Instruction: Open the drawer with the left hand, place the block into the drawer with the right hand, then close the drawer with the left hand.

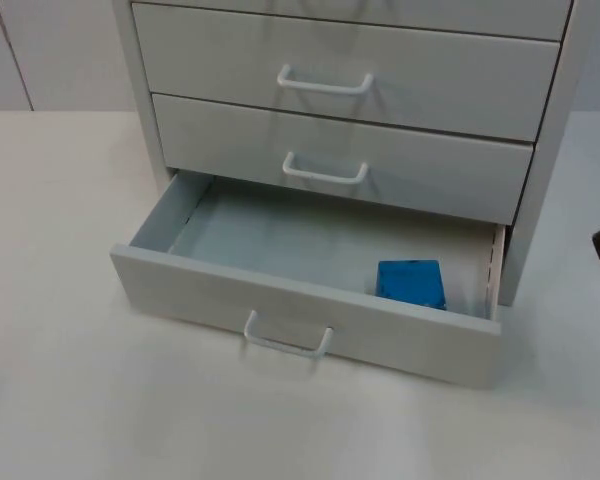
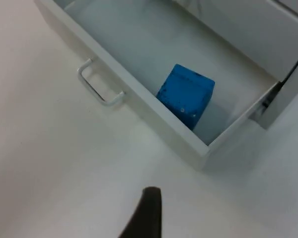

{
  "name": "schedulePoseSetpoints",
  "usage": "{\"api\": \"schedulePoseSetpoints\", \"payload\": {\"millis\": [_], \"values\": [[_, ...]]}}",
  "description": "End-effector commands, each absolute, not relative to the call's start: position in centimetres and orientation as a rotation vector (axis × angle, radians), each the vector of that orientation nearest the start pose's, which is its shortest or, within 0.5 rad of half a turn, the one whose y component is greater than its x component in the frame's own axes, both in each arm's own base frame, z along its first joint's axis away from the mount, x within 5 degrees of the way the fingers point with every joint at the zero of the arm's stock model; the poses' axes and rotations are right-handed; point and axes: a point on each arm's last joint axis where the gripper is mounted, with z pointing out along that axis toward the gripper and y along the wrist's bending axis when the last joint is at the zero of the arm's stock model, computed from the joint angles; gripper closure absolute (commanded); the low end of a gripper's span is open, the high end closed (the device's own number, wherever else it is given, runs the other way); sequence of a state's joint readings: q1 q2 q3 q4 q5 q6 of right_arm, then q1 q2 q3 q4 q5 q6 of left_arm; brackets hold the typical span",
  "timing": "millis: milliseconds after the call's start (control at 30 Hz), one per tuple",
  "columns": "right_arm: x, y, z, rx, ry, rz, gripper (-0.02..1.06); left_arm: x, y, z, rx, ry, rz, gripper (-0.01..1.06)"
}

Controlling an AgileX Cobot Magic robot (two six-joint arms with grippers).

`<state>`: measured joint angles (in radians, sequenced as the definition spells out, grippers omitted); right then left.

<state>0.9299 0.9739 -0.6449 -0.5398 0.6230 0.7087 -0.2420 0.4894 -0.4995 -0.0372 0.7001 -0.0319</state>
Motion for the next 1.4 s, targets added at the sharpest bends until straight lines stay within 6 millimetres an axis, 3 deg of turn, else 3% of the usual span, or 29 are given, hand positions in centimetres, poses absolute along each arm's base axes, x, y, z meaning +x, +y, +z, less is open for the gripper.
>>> {"api": "schedulePoseSetpoints", "payload": {"millis": [0,300,667,767,967,1100,1367], "values": [[13.0,12.9,27.8,-0.622,2.237,0.250,0.25,8.8,-2.3,28.5,0.208,2.165,-0.194,0.01],[14.6,11.2,27.9,-0.492,2.261,0.179,0.25,8.8,-2.3,28.5,0.208,2.165,-0.194,0.01],[17.8,5.5,27.9,-0.157,2.305,0.072,0.25,8.8,-2.2,28.4,0.219,2.172,-0.169,0.01],[18.3,3.0,27.7,-0.073,2.334,0.069,0.25,8.7,-2.2,28.3,0.219,2.178,-0.168,0.01],[17.9,0.2,27.3,0.014,2.409,0.193,0.25,8.7,-2.2,28.3,0.221,2.189,-0.167,0.01],[17.5,-0.9,27.1,0.030,2.451,0.168,0.25,8.7,-2.2,28.2,0.223,2.190,-0.166,0.01],[16.8,-0.9,27.4,-0.031,2.456,0.137,0.25,8.7,-2.2,28.2,0.222,2.191,-0.168,0.01]]}}
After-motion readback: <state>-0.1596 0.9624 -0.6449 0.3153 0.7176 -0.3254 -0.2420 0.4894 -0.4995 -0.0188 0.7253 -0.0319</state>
